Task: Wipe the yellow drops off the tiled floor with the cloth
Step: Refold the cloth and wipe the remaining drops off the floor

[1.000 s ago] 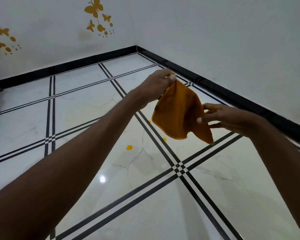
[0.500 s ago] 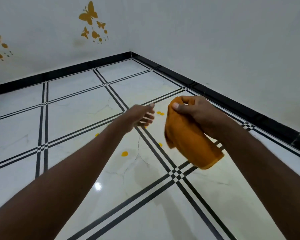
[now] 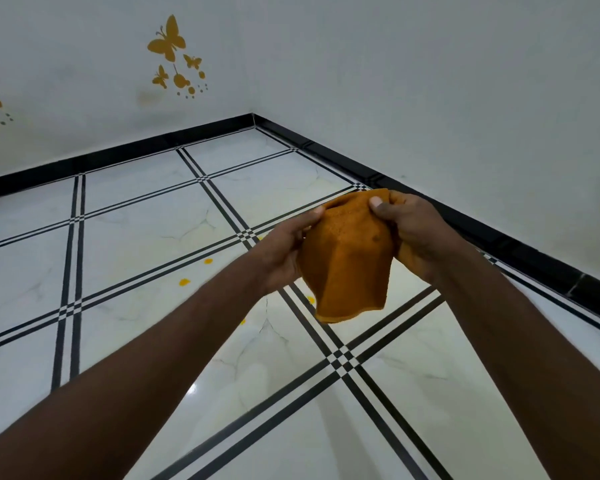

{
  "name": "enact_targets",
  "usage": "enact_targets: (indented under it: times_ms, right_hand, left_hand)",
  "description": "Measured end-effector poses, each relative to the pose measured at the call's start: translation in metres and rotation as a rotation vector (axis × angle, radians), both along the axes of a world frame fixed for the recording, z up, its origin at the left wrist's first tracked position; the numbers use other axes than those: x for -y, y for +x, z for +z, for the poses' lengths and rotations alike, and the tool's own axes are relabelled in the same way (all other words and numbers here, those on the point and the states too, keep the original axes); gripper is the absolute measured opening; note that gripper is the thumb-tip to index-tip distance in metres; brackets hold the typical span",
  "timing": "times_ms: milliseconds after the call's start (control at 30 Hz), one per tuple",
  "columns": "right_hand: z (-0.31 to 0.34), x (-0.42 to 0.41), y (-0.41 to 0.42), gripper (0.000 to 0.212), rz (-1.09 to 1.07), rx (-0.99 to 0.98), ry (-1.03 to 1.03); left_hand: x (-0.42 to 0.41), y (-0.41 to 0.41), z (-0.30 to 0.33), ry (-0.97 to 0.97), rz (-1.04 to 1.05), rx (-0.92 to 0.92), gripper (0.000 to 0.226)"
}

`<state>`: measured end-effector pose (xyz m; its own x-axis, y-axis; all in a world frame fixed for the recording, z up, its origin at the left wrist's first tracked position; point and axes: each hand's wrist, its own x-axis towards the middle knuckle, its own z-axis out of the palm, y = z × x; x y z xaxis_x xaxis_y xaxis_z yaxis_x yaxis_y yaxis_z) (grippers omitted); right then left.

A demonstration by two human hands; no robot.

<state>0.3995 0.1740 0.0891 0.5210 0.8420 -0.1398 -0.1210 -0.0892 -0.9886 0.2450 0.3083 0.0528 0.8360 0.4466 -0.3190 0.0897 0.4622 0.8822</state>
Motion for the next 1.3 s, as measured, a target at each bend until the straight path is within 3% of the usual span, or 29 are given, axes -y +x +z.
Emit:
enact_targets:
  times_ms: [67,267,333,400,567,767,967,1133,1300]
  right_hand:
    - [-0.001,0.000,0.003,0.039,-0.048,0.010,-0.028]
    - [-0.017,-0.004,0.011,0.064,-0.184,0.162,-0.246]
    - [-0.019,-0.006,0.009,0.070,-0.217,0.260,-0.246]
    - [-0.016,-0.004,0.008,0.064,-0.182,0.318,-0.175]
    - [-0.008,0.002,0.016,0.036,0.226,0.356,-0.067]
    - [-0.068,-0.030,-0.007,0.019,0.102,0.549,-0.148]
    - [-0.124,-0.062,-0.031,0.009,0.164,0.816,-0.282]
    - [-0.148,-0.111,-0.048,0.015,0.185,0.786,-0.276]
    - [-0.197,-0.137,-0.079,0.017,0.140,0.799,-0.263]
  left_hand:
    - [-0.005,-0.002,0.011,0.030,0.104,-0.046,0.043]
    - [-0.021,-0.010,0.022,0.224,0.211,-0.157,0.055]
    - [-0.021,-0.013,0.021,0.322,0.235,-0.180,0.068]
    - [-0.019,-0.019,0.023,0.404,0.258,-0.196,0.075]
    - [-0.020,-0.046,0.028,0.674,0.129,-0.246,0.039]
    - [-0.029,-0.074,-0.034,0.815,0.282,-0.359,0.022]
    - [-0.052,-0.105,-0.088,0.882,0.222,-0.521,0.017]
    - [-0.093,-0.124,-0.109,0.919,0.222,-0.611,0.022]
    - [-0.103,-0.147,-0.158,1.065,0.460,-0.632,0.011]
